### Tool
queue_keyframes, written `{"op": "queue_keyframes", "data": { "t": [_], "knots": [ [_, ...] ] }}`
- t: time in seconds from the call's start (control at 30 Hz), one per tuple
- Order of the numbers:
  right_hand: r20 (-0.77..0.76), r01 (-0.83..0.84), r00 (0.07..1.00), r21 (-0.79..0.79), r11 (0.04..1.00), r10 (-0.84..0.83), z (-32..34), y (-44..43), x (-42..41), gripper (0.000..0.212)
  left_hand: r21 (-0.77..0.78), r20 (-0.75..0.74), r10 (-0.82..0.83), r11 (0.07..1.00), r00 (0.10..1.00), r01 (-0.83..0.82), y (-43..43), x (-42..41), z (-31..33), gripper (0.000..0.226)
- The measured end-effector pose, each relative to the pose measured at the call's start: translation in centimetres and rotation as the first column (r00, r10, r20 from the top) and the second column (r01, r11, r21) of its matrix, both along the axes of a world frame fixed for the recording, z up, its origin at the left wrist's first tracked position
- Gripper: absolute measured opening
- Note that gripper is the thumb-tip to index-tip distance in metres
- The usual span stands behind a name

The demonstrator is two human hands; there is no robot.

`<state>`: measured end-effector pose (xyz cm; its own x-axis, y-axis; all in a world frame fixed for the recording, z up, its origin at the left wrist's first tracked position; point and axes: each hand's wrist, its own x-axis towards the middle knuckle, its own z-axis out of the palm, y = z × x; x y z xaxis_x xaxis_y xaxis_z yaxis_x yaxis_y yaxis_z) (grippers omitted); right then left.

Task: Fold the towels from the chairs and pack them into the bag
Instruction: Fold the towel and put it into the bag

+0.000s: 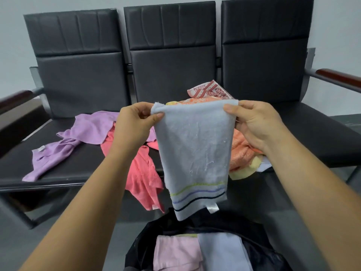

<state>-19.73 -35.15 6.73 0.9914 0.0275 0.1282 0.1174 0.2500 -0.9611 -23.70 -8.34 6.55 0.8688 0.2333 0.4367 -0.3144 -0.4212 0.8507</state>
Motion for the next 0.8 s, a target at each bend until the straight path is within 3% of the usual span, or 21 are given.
{"op": "queue_keyframes", "data": {
  "t": [0.03,0.13,0.27,0.43,0.53,0.6,0.67,0.73,0.8],
  "knots": [
    [0.012,0.022,1.0,-0.023,0.999,-0.021,-0.1,-0.1,0.1,0.016,0.0,-0.003,0.008,1.0,1.0,-0.008,-0.1,0.0,0.0,0.003],
    [0.03,0.046,0.999,-0.064,0.997,-0.044,-0.1,-0.1,0.1,0.007,-0.037,-0.037,0.024,0.999,0.999,-0.025,0.1,0.2,-0.2,0.018],
    [-0.02,-0.047,0.999,-0.135,0.99,0.044,0.0,0.2,-0.1,0.01,-0.115,-0.088,-0.033,0.993,0.996,0.023,0.1,0.2,-0.2,0.019],
    [-0.192,-0.115,0.971,0.159,0.981,0.145,-0.2,0.7,0.0,0.017,-0.201,-0.097,-0.047,0.979,0.994,0.026,0.1,0.4,-0.3,0.012],
    [-0.166,-0.265,0.934,0.271,0.925,0.316,-0.3,0.4,0.0,0.038,-0.271,-0.1,-0.147,0.956,0.984,0.115,0.5,0.5,-0.3,0.022],
    [-0.153,-0.267,0.941,0.207,0.941,0.301,-0.5,0.3,0.1,0.04,-0.219,-0.087,-0.169,0.965,0.982,0.147,0.8,0.3,-0.3,0.031],
    [-0.13,-0.145,0.98,0.07,0.987,0.153,-0.8,0.2,0.1,0.031,-0.038,-0.072,-0.081,0.996,0.994,0.078,0.8,0.3,-0.2,0.029],
    [-0.052,-0.01,0.999,-0.08,0.997,0.006,-1.0,0.2,-0.1,0.023,0.133,-0.024,-0.003,0.991,1.0,0.006,0.3,0.1,-0.3,0.024],
    [0.068,0.077,0.996,-0.204,0.976,-0.064,-1.0,0.2,-0.5,0.019,0.172,0.017,-0.002,0.985,1.0,-0.001,0.0,0.2,-0.5,0.02]
  ]
}}
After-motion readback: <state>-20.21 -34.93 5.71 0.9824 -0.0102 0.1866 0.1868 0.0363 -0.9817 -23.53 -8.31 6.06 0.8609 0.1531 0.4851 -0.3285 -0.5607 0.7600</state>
